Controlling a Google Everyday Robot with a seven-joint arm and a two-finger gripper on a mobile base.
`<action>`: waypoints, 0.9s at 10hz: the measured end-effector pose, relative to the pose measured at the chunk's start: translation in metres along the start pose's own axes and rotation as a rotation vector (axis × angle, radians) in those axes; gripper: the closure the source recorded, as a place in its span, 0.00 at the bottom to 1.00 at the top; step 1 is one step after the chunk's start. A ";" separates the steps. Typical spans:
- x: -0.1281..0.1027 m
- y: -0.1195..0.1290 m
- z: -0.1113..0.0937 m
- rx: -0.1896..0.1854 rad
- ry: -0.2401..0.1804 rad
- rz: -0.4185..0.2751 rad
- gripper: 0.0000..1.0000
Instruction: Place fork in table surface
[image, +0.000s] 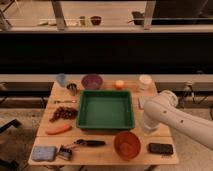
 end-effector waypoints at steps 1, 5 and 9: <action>-0.019 -0.009 -0.004 0.011 -0.005 -0.023 0.21; -0.115 -0.053 -0.032 0.051 -0.045 -0.139 0.20; -0.220 -0.092 -0.042 0.043 -0.122 -0.247 0.20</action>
